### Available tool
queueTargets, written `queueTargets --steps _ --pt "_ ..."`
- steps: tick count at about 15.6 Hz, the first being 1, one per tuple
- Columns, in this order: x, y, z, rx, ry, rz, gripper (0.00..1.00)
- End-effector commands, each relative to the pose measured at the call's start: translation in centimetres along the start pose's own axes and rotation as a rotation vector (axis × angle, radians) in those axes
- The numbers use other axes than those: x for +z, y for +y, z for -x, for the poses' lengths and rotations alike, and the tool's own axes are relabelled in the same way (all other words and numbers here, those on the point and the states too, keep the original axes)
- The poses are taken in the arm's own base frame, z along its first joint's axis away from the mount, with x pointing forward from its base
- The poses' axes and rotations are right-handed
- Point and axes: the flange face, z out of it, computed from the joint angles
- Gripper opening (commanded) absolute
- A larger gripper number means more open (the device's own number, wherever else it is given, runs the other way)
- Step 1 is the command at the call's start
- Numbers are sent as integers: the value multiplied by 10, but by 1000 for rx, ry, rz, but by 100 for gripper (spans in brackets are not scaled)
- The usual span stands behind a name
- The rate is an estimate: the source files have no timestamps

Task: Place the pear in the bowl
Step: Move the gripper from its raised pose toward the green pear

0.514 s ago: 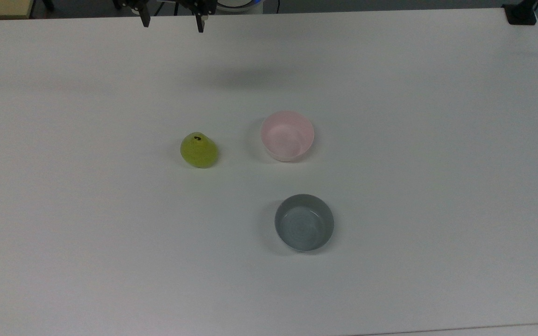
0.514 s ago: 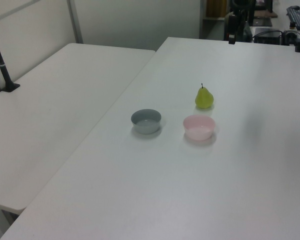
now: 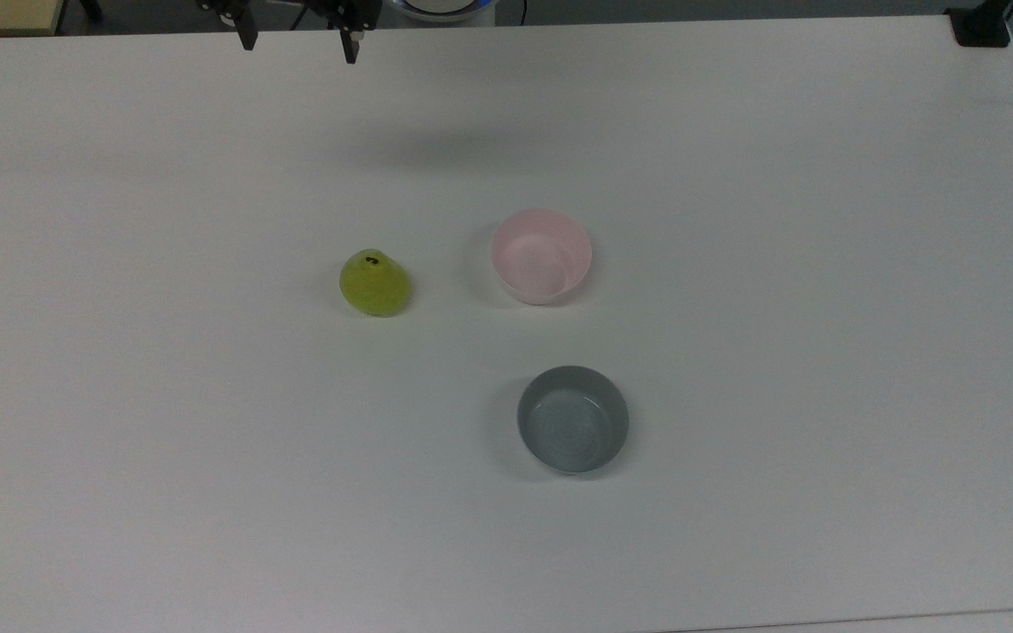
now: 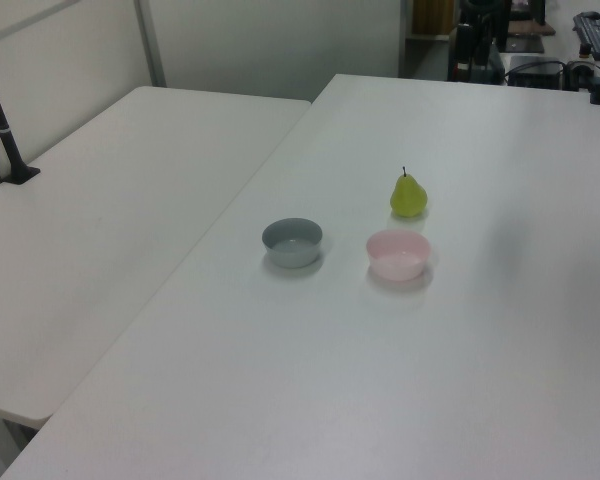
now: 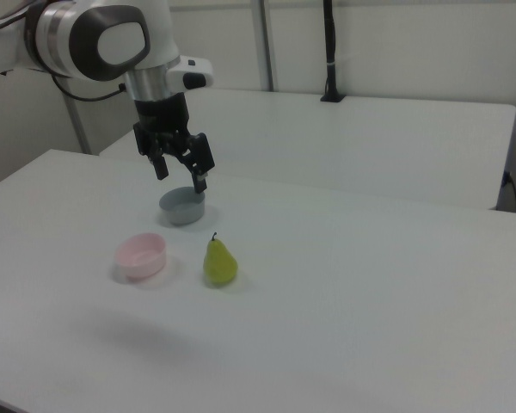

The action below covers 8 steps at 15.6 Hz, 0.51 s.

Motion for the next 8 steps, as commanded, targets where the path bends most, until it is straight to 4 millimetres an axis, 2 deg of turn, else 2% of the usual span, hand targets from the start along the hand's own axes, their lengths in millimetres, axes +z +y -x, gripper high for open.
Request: queueTargets --steps 1,8 --pt "-2 3 -8 -6 -17 -22 100" --pt "-5 8 -10 1 3 -20 100"
